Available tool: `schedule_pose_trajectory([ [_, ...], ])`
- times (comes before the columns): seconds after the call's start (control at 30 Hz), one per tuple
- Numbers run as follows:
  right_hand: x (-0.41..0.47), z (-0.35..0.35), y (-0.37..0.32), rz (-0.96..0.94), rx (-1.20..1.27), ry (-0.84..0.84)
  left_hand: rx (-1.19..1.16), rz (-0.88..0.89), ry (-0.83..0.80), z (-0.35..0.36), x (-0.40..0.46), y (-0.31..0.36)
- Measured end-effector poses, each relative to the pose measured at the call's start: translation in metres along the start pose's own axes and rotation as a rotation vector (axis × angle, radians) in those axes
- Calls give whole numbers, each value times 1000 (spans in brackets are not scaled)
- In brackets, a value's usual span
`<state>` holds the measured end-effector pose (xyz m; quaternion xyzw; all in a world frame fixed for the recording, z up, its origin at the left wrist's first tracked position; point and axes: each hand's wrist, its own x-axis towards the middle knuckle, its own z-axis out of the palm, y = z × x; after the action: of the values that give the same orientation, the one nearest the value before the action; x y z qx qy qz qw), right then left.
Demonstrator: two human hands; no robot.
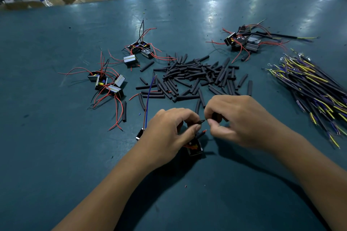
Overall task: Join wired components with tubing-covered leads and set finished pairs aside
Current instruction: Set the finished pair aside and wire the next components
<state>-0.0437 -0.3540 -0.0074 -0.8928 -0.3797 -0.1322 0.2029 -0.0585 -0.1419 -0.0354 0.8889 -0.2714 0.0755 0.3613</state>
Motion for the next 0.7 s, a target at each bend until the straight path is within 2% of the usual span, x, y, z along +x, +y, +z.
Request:
schedule_pose_trajectory([
  [0.17,-1,-2,4,44,114,42,-100,-20,5,-1,1,-1],
  [0.4,-3,0,8,41,114,52,-175,-52,-1,-1,1,-1],
  [0.5,0,3,7,81,249,81,-176,-69,-8,-1,2,0],
  [0.7,1,14,3,277,582,80,-237,-106,-12,-3,1,2],
])
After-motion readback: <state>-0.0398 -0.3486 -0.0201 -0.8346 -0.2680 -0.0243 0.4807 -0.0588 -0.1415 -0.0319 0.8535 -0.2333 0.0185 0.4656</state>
